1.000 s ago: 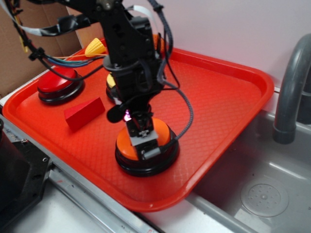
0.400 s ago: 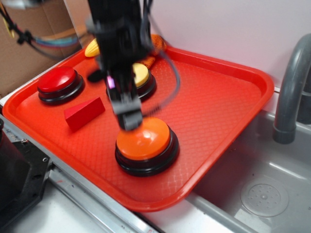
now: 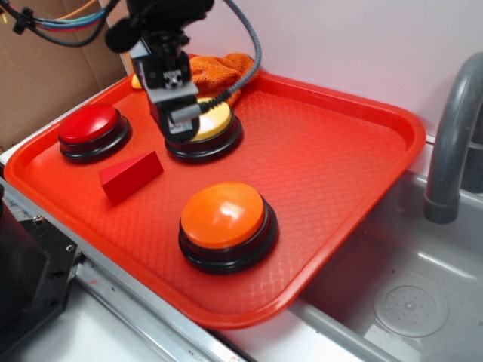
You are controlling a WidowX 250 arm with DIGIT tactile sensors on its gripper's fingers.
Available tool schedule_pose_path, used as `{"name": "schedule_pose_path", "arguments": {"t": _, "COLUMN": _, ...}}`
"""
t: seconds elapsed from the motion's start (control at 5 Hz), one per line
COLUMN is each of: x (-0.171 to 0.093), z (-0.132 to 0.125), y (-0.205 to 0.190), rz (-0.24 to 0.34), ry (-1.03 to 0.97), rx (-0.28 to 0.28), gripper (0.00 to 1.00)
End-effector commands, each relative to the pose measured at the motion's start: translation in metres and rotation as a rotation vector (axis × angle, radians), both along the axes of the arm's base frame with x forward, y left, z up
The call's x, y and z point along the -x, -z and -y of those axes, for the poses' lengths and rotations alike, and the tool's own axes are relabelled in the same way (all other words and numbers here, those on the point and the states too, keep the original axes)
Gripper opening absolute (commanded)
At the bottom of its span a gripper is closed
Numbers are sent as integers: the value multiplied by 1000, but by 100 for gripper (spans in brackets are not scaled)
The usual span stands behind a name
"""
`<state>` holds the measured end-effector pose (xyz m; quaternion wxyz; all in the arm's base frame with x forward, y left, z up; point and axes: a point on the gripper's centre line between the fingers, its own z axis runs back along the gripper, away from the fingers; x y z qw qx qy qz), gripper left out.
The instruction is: Push the orange button.
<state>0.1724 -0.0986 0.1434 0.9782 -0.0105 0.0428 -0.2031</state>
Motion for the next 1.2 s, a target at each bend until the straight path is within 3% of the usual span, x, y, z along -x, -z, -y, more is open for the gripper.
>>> {"name": "schedule_pose_path", "arguments": {"t": 0.0, "x": 8, "z": 5, "y": -36, "rz": 81, "ry": -10, "rx": 1, "gripper": 100}}
{"name": "schedule_pose_path", "arguments": {"t": 1.0, "x": 22, "z": 0, "y": -70, "rz": 39, "ry": -72, "rx": 43, "gripper": 100}}
